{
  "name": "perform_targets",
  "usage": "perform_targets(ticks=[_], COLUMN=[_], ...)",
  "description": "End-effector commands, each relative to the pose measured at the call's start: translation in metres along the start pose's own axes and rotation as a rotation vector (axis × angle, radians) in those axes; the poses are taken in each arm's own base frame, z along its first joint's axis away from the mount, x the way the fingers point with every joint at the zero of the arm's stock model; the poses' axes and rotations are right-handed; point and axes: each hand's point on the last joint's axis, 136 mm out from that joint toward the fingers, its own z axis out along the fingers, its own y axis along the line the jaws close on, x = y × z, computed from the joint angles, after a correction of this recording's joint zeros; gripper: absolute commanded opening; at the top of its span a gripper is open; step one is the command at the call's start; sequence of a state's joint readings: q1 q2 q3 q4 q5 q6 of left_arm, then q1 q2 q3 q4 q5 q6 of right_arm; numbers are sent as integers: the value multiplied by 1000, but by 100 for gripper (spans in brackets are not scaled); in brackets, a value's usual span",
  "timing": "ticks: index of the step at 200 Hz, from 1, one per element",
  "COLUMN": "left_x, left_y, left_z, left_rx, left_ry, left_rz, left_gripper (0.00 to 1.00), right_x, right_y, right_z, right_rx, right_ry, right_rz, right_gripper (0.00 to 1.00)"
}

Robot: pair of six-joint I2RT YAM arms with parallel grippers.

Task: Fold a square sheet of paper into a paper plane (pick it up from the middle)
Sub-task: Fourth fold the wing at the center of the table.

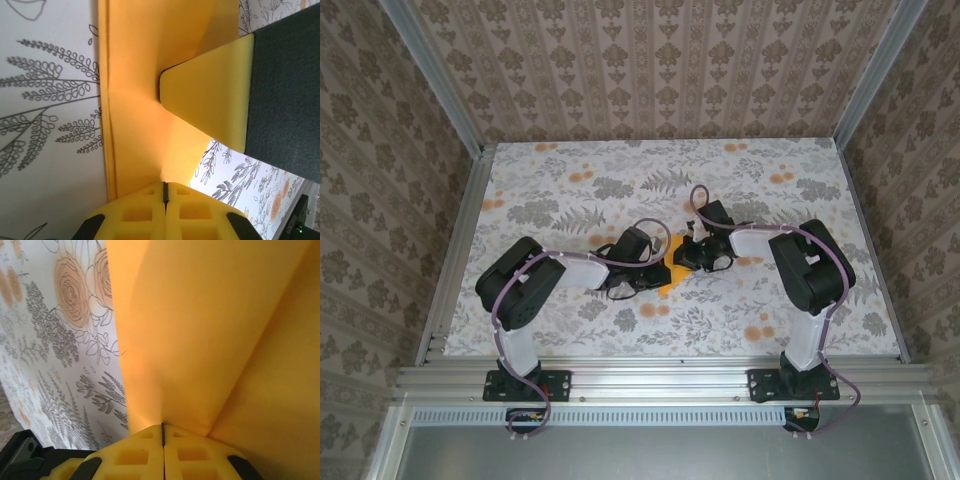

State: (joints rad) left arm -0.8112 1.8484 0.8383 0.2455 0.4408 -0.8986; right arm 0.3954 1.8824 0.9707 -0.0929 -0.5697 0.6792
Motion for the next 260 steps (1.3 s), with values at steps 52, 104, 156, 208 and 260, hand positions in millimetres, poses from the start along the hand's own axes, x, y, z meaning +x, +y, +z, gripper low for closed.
perform_targets(ticks=[52,104,156,208,260], left_x=[29,-2,-14,2,30], left_y=[51,4,-16,2,40], left_z=[5,-13,-14,2,-2], left_rx=[-159,27,92,50,-93], left_ry=[63,-29,-44,18,81], left_rz=[-78,-79,-58,-90,-106], left_gripper=[0,0,3,1,0], right_x=[34,39,41,39,24], right_y=[-8,-46,-51,-50,-40], right_z=[5,9,14,14,12], right_rx=[3,180,189,188,171], right_ry=[105,118,125,123,92], right_rz=[16,51,62,62,15], right_gripper=[7,5,5,5,5])
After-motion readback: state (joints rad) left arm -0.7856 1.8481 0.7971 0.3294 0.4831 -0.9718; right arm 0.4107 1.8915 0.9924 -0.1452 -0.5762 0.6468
